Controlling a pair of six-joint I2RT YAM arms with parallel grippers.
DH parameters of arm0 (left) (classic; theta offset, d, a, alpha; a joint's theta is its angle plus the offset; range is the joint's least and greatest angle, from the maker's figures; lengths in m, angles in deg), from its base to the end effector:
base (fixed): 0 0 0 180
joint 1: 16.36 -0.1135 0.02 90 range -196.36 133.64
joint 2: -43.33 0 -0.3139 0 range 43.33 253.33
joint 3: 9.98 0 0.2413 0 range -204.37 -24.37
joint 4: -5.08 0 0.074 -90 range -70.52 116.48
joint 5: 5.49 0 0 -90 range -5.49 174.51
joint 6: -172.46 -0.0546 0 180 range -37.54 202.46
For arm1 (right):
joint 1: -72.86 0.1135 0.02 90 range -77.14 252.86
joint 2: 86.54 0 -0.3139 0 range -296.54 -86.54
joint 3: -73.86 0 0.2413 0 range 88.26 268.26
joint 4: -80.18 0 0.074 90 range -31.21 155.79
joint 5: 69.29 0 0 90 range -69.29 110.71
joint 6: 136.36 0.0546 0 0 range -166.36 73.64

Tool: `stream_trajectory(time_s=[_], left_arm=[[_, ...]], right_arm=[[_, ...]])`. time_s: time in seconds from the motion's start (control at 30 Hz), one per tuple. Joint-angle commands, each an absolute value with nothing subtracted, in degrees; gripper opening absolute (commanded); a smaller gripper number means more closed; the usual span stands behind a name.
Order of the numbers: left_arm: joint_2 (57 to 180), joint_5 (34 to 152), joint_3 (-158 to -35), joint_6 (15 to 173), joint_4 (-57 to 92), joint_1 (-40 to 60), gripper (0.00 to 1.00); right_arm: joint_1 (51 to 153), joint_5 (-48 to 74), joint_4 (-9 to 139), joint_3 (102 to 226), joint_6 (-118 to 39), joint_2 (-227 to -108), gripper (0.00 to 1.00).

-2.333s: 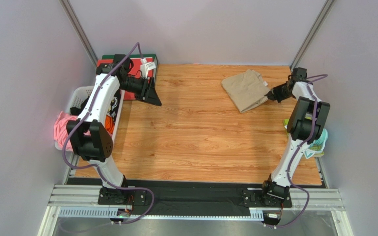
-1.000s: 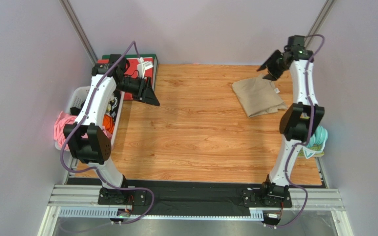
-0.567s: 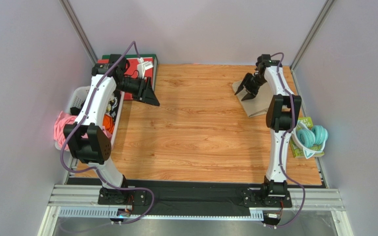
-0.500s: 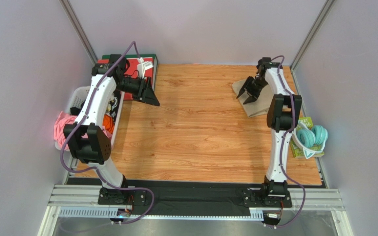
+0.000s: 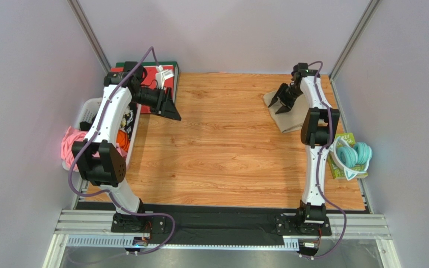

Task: Fold and stack the t-shirts
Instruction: Neatly place the folded tshirt to the corner

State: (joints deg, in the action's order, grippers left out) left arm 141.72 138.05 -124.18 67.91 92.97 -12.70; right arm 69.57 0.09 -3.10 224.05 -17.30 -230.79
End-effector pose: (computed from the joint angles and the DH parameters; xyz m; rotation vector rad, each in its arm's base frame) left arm 0.3272 -0.0649 0.3885 0.5899 2.4285 -1.2138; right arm 0.5424 -0.0119 0.1998 0.7644 2.8490 0.5959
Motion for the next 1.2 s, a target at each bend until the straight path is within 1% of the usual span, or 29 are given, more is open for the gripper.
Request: stream_trajectory(time_s=[0.0, 0.17, 0.37, 0.47, 0.8, 1.17], left_arm=[[138.3, 139.8, -125.7, 65.4, 93.6, -13.1, 0.48], [137.7, 139.8, -126.2, 65.3, 94.0, -13.1, 0.48], [137.5, 140.1, -125.9, 65.0, 94.5, -13.1, 0.48], [137.0, 140.0, -125.0, 64.8, 94.4, -13.1, 0.48], [136.8, 139.5, -123.6, 63.9, 94.4, -13.4, 0.48], [137.4, 140.0, -121.8, 63.8, 93.7, -13.6, 0.48]], right_arm=[[67.4, -4.1, -1.9, 226.9, -15.5, -238.0, 0.52], [66.5, -4.3, -1.5, 229.1, -15.2, -241.3, 0.52], [64.2, -4.8, 2.7, 230.3, -13.2, -241.1, 0.52], [62.9, -5.0, 2.9, 232.3, -12.4, -241.5, 0.52], [58.9, -4.8, 5.2, 233.0, -12.5, -241.1, 0.53], [57.6, -12.3, 10.3, 233.0, -12.4, -242.0, 0.55]])
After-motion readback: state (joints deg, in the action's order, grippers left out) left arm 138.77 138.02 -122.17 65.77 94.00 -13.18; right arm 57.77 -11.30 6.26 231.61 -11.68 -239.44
